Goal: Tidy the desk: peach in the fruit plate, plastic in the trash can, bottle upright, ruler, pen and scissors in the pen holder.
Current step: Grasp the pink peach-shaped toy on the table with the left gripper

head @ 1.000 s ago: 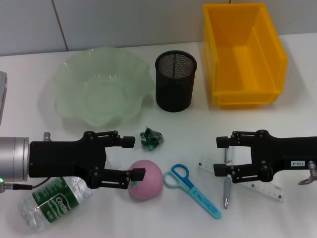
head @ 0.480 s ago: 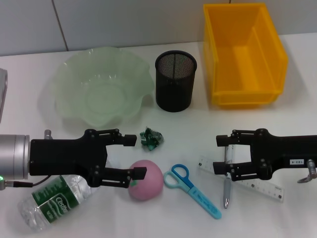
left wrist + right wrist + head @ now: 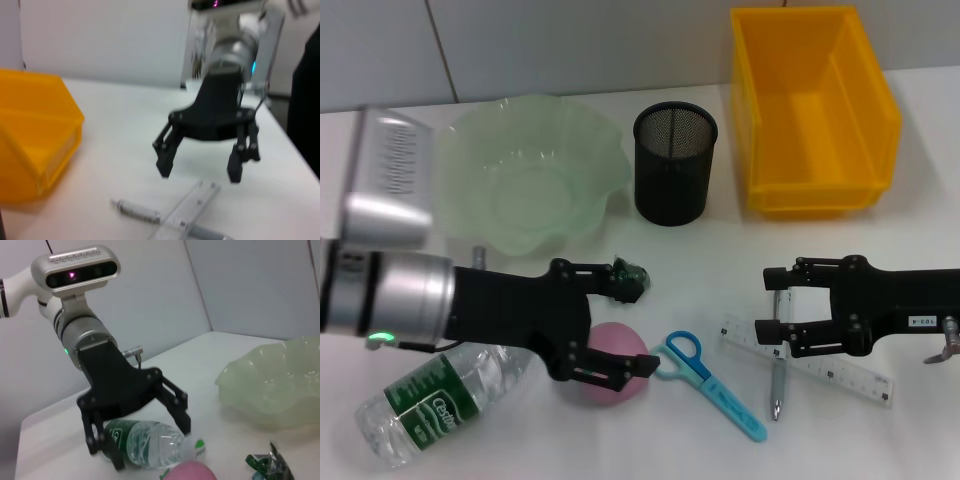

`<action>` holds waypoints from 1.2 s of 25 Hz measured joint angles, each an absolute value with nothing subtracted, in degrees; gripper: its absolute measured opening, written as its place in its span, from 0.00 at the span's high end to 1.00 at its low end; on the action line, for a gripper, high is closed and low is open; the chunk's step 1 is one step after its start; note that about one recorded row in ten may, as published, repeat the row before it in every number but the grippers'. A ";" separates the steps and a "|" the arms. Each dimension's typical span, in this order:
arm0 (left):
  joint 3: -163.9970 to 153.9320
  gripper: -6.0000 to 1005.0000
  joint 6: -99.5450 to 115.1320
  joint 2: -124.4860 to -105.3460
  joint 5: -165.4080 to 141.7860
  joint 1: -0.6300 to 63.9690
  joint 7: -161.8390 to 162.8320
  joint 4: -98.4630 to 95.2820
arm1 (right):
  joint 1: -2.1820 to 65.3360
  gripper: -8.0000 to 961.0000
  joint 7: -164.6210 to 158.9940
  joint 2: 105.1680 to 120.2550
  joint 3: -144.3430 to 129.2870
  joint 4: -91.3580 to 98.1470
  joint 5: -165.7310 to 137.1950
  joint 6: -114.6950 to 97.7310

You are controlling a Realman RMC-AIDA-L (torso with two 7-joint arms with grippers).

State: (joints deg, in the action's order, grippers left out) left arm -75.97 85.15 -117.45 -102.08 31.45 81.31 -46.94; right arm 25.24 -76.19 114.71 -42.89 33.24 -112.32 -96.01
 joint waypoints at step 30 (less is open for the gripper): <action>-82.00 0.18 79.66 -118.56 -122.79 40.13 96.80 -50.57 | 24.92 0.17 -76.37 114.16 -42.62 33.36 -112.32 -96.04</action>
